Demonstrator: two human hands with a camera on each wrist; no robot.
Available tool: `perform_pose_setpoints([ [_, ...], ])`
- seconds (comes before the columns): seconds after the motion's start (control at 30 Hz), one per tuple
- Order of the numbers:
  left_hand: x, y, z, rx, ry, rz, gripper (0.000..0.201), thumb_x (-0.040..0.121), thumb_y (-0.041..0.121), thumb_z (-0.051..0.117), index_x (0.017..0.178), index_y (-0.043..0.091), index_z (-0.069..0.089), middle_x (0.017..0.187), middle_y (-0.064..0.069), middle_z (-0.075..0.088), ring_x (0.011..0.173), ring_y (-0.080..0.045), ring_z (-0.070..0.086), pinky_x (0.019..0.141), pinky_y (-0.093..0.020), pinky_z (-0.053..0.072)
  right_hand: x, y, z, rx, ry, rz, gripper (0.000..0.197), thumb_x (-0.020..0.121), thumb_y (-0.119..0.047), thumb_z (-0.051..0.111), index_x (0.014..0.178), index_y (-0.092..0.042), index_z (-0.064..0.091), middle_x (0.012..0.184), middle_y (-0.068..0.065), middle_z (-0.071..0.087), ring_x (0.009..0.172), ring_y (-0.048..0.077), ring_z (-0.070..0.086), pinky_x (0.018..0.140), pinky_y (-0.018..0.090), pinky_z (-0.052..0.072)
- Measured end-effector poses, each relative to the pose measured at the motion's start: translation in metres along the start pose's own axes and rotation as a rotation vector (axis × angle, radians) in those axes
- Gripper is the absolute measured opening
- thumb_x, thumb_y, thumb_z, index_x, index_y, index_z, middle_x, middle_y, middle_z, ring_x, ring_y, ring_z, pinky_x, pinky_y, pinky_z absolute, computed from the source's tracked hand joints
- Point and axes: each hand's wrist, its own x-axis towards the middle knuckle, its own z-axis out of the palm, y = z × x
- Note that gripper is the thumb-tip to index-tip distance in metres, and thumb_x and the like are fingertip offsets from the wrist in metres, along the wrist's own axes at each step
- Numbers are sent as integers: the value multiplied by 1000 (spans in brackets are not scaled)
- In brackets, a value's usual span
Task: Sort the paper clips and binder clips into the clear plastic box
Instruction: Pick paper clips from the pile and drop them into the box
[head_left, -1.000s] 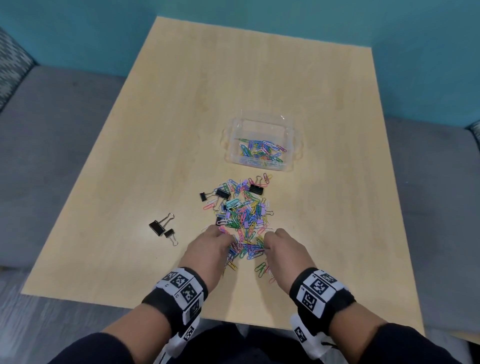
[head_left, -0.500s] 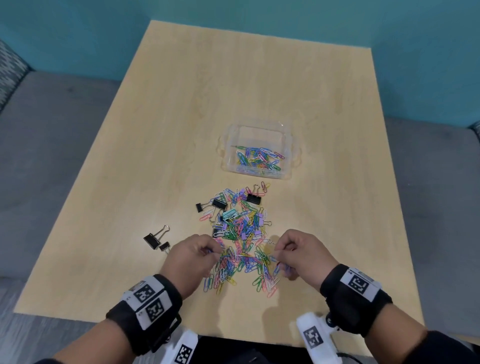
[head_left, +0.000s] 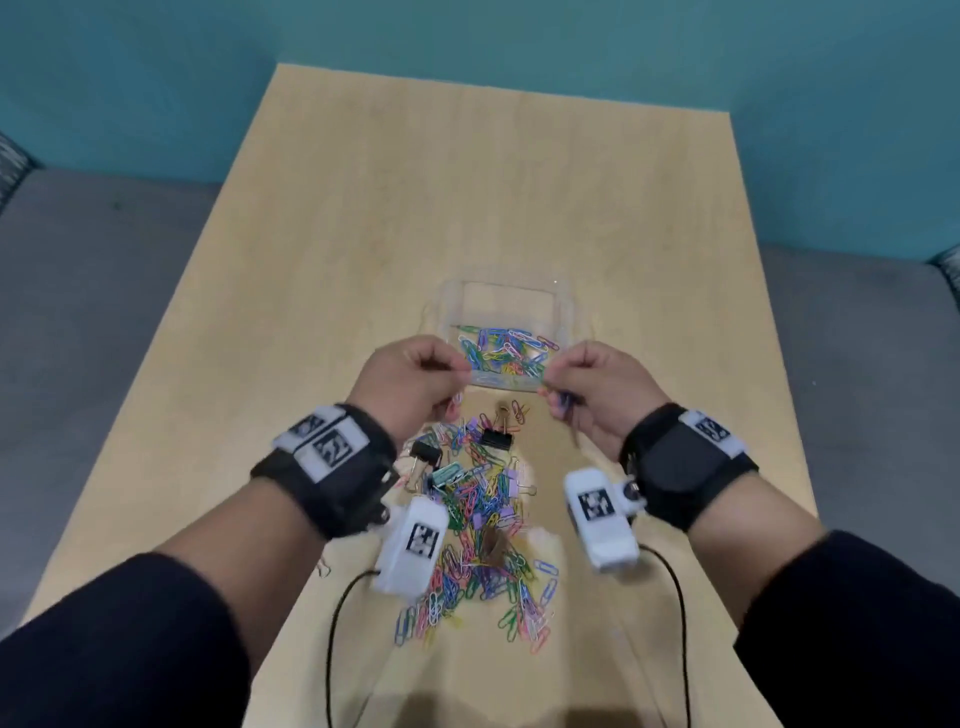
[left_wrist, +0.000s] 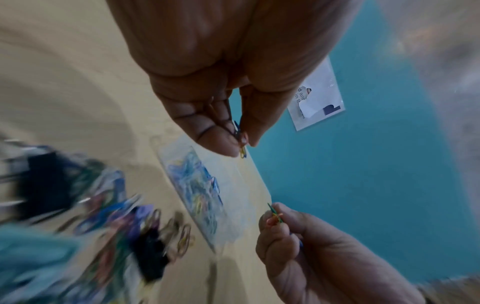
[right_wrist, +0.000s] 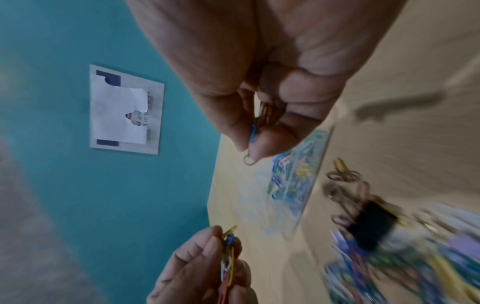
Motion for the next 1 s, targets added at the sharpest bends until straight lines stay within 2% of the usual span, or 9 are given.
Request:
perform_pose_setpoints([
  [0.1,33,15,13,34,58,45,16,82,-2,66,73,11,67,64,-5,57,49,-15,53,59,-32,58,27,-18,12,-55,86,-57,21,86,12,55,74,-5,54,68,16,54,47,18,49,42,24,48],
  [0.2,43,18,22,-33,40,14,15,85,-1,63,98,5,67,74,-11,58,62,-23,55,66,-36,58,35,-26,22,-159,59,-81,9,89,1,58,85,-6,57,75,15,55,56,25,57,54,34,57],
  [0.3,33,6,13,-46,37,-38,18,89,5,60,100,17,66,83,-9,57,74,-24,55,79,-46,54,34,-16,11,-479,126,-171,10,88,-14,57,97,-15,60,83,8,61,69,28,64,66,46,59],
  [0.37,19,-12,-4,27,54,-18,18,89,6,59,97,21,65,85,-7,58,75,-23,56,74,-40,55,25,0,-5,-746,148,-324,16,84,-18,51,95,-19,64,86,3,64,77,28,64,75,45,56],
  [0.43,-1,-37,-23,246,82,53,16,89,13,61,98,25,65,86,1,63,71,-15,58,68,-30,50,10,23,-17,-1110,61,-424,27,86,-11,47,106,-16,64,102,7,63,92,29,60,83,40,49],
  [0.5,-23,-61,-38,543,88,98,18,89,25,62,107,28,66,97,7,64,82,-10,61,80,-29,49,-2,45,-22,-1462,-134,-488,42,87,-5,42,126,-13,54,128,10,53,114,30,50,92,40,44],
  [0.63,-53,-98,-49,810,64,190,29,90,29,58,115,16,65,111,-1,58,103,-19,55,94,-30,41,2,62,-21,-1705,-357,-551,67,86,2,39,149,-8,20,158,8,17,144,25,15,111,38,30],
  [0.8,-66,-114,-51,853,157,250,29,88,20,62,117,13,65,118,-6,57,109,-27,51,94,-29,33,0,59,-11,-1845,-386,-594,68,87,0,40,150,-7,15,158,8,13,144,24,14,109,34,29],
  [1.0,-75,-118,-57,863,160,211,36,90,17,58,126,13,59,127,-5,54,115,-25,48,99,-33,36,-17,66,-10,-2026,-437,-559,74,87,-5,38,151,-5,1,159,12,0,146,29,5,109,39,33],
])
